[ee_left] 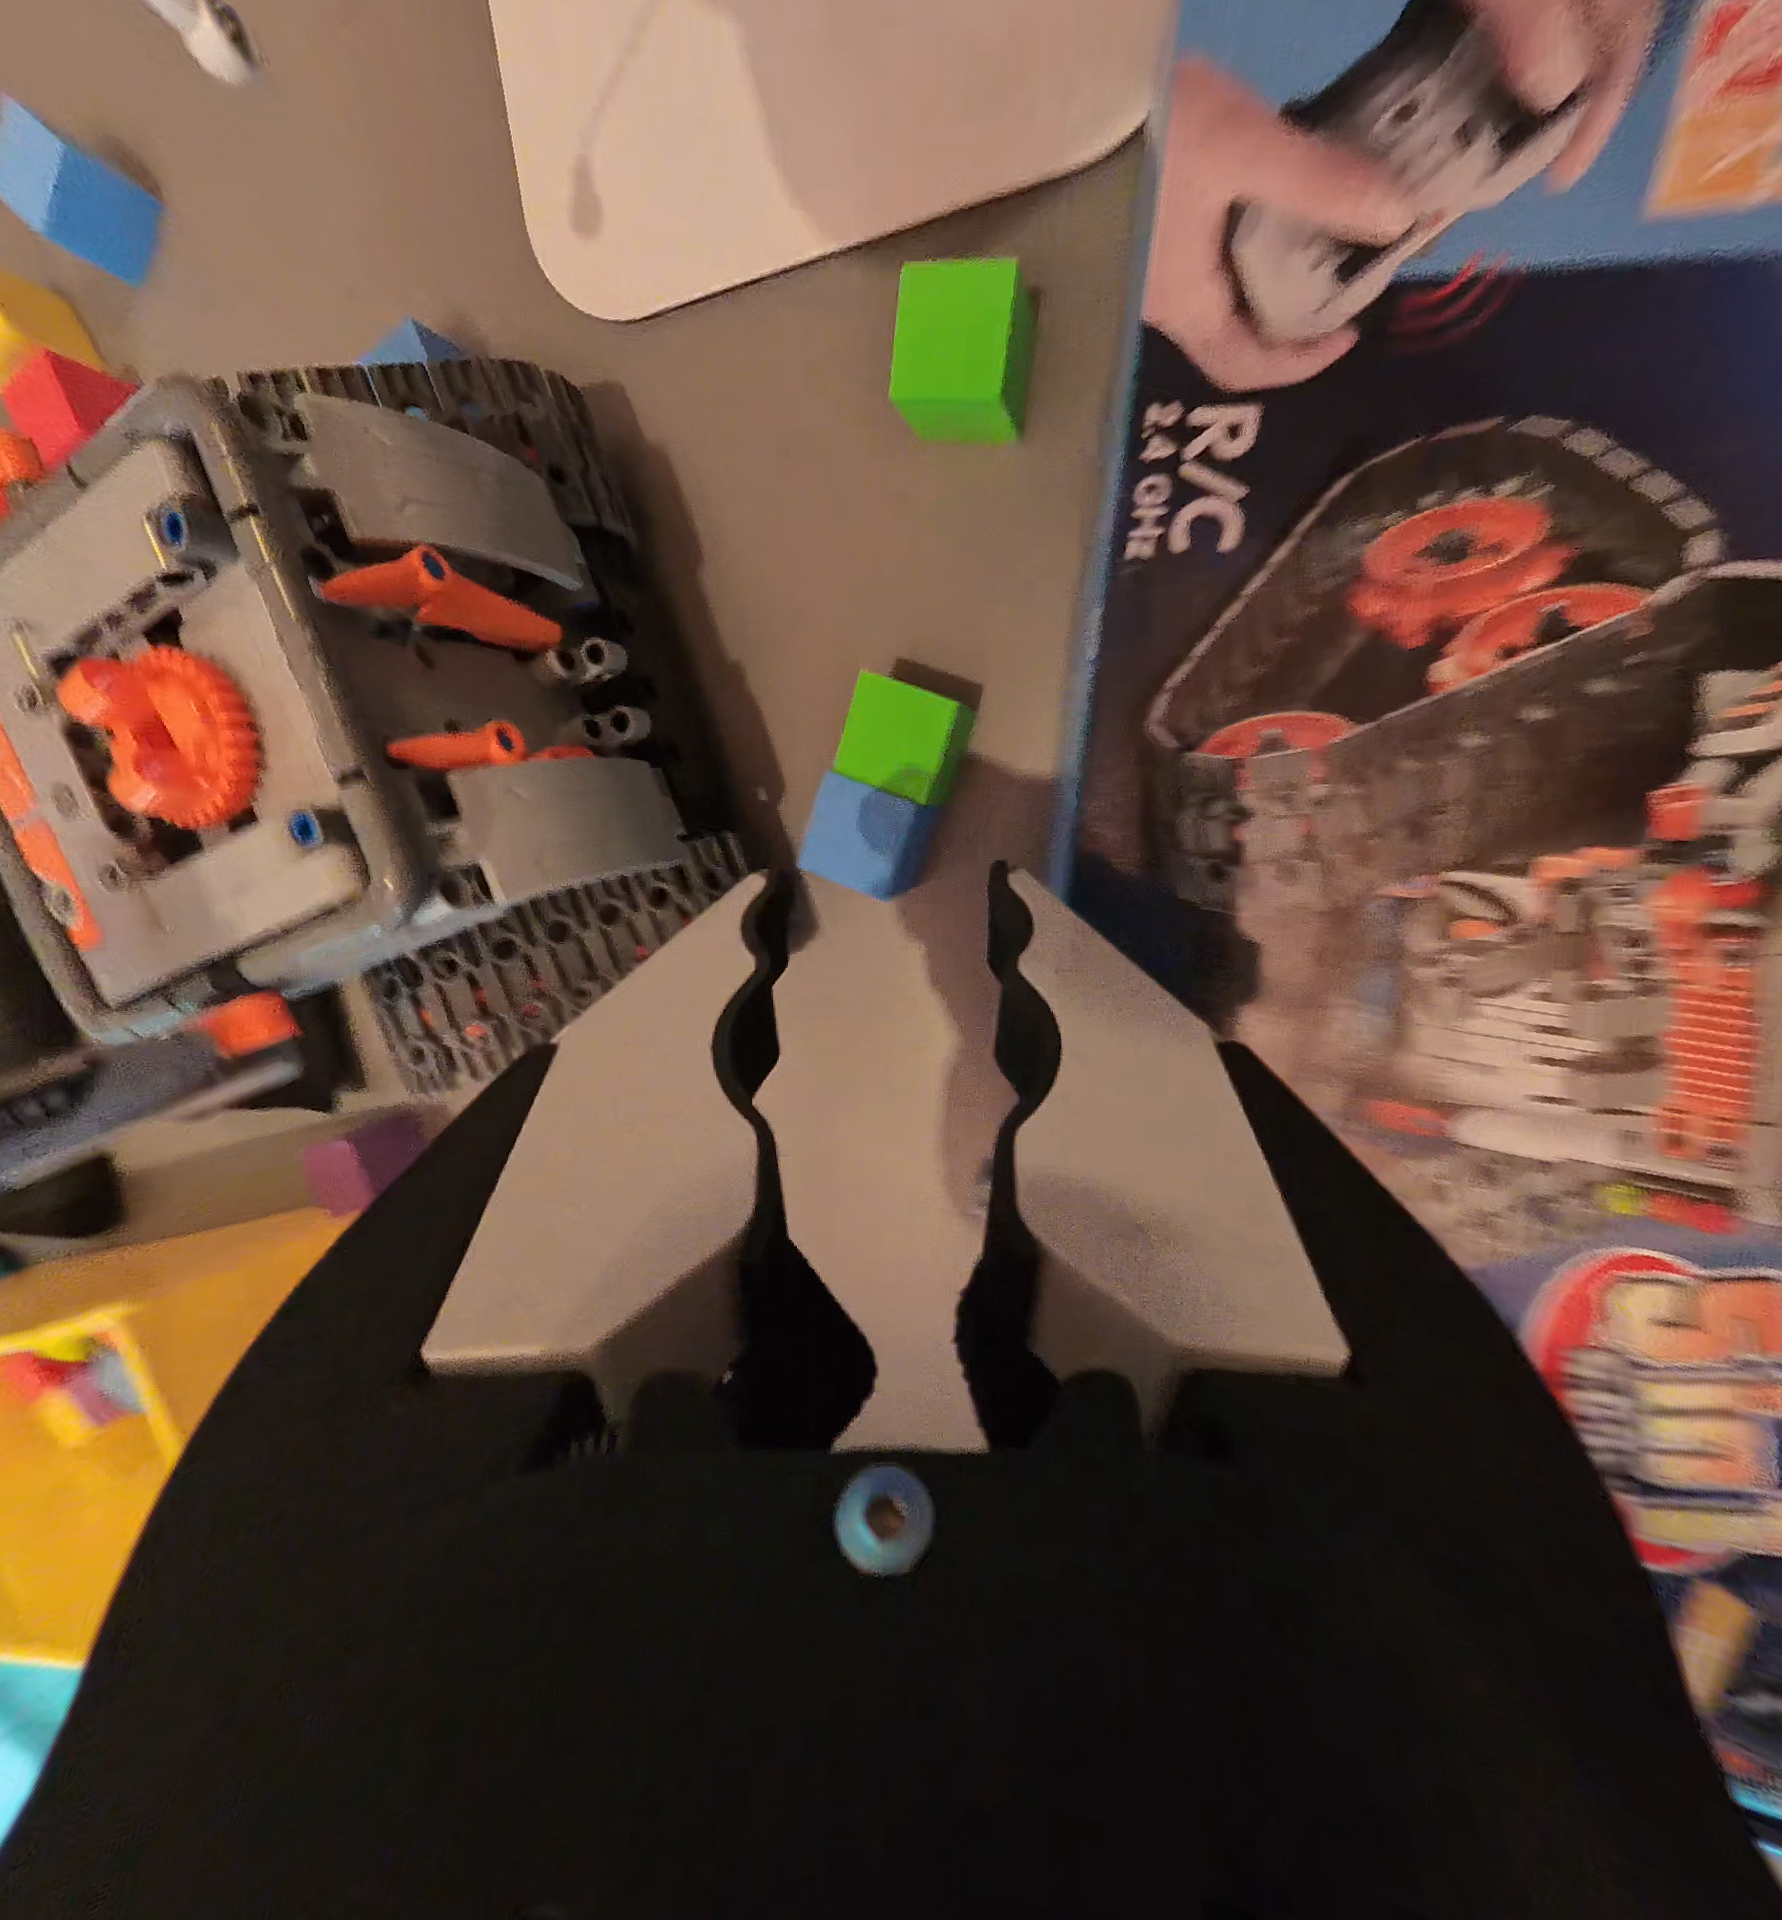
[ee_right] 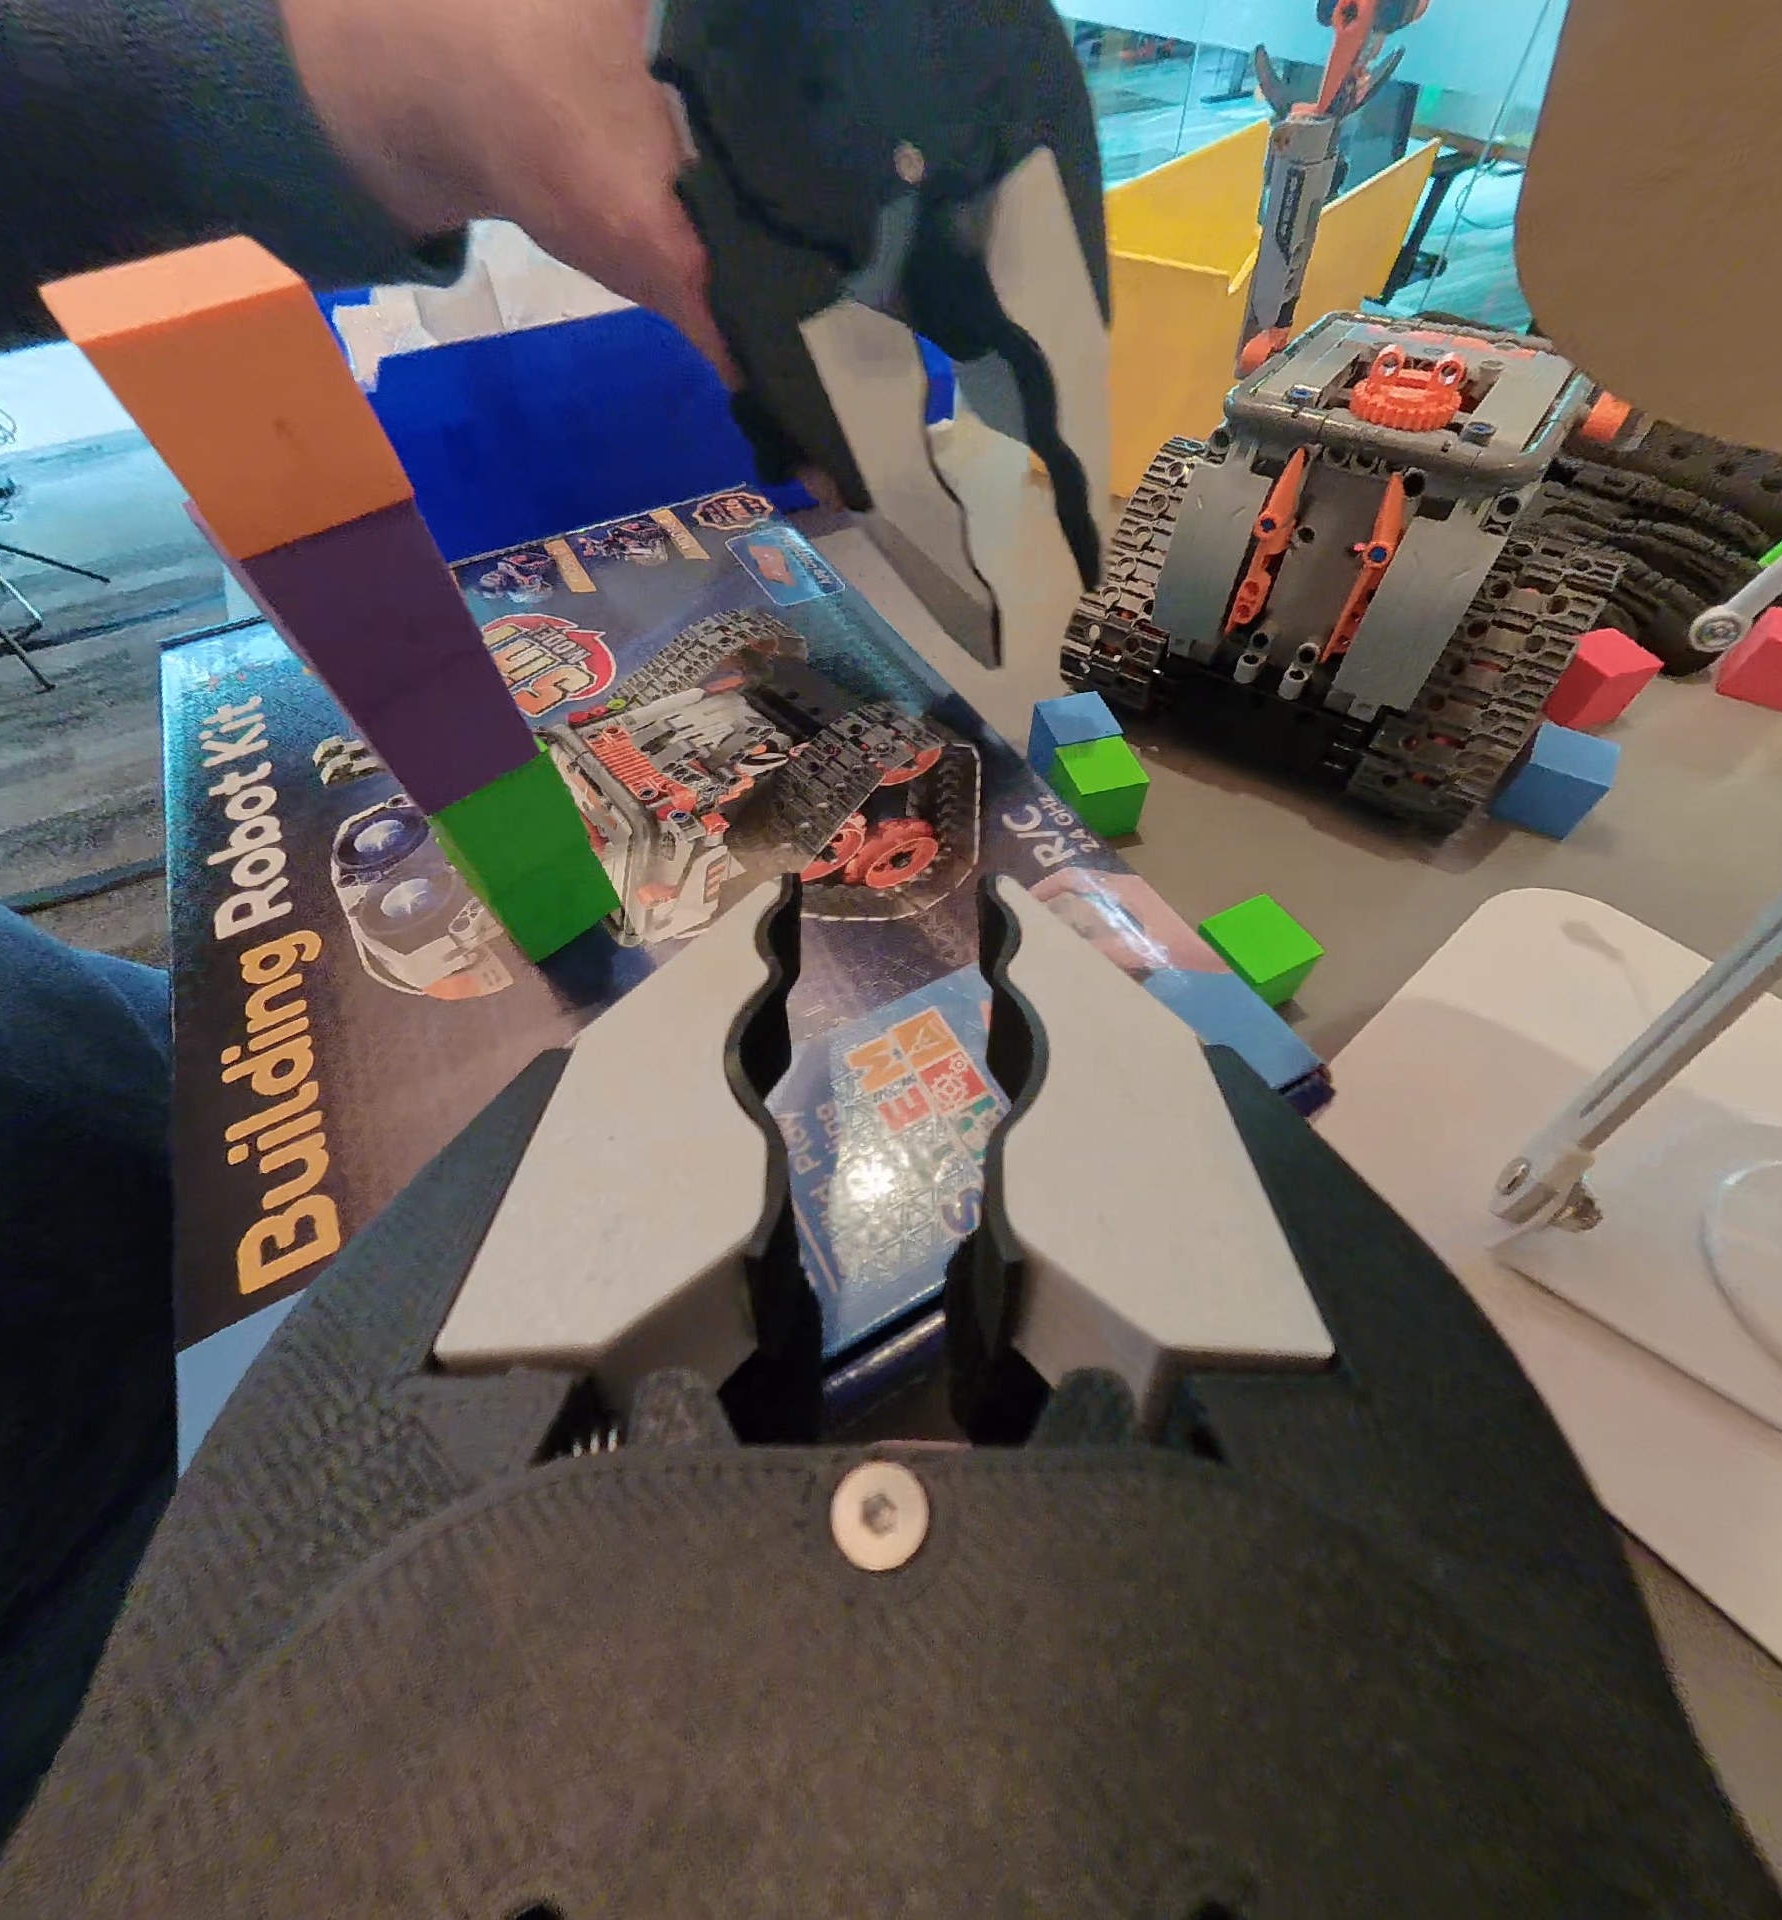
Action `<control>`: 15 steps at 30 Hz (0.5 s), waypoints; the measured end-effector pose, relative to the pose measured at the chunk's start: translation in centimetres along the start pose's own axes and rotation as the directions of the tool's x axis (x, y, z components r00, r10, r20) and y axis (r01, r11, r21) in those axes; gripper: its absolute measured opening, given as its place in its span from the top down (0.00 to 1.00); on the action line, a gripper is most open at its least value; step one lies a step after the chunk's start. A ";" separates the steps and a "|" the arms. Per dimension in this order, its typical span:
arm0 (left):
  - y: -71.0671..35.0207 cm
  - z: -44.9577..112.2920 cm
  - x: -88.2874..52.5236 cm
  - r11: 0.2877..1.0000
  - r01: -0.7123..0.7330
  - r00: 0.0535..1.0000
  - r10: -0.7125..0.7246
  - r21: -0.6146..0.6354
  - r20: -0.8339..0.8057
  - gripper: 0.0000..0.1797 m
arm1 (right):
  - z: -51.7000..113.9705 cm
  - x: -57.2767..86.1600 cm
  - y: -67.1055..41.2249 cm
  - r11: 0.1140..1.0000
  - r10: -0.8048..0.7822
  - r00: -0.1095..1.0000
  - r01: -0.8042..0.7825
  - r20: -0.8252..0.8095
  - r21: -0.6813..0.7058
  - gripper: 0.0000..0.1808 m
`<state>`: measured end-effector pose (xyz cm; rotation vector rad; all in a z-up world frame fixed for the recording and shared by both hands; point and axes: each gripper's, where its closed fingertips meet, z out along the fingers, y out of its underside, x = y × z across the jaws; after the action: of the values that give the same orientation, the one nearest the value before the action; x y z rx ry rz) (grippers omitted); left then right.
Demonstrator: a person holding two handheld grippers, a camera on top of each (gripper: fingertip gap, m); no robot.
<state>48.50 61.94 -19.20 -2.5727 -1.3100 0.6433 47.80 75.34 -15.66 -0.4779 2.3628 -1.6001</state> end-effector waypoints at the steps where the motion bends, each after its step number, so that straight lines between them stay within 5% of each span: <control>1: 0.2 0.7 -0.6 0.998 -0.048 0.999 0.049 -0.029 0.013 0.80 | 0.0 -0.2 0.1 1.000 0.003 1.000 -0.003 0.001 0.005 0.82; 9: 2.3 5.5 -0.6 0.963 -0.186 0.980 0.166 -0.198 -0.113 0.78 | -0.5 -0.9 0.8 1.000 0.014 1.000 -0.014 -0.009 0.015 0.82; 15: 2.4 6.0 -0.8 0.977 -0.135 0.987 0.117 -0.166 -0.112 0.84 | -0.9 -0.8 1.2 1.000 0.006 0.999 -0.006 -0.031 0.007 0.83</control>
<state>47.13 59.68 -25.17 -2.8059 -1.2283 0.4285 48.01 76.82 -16.38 -0.4471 2.3784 -1.6236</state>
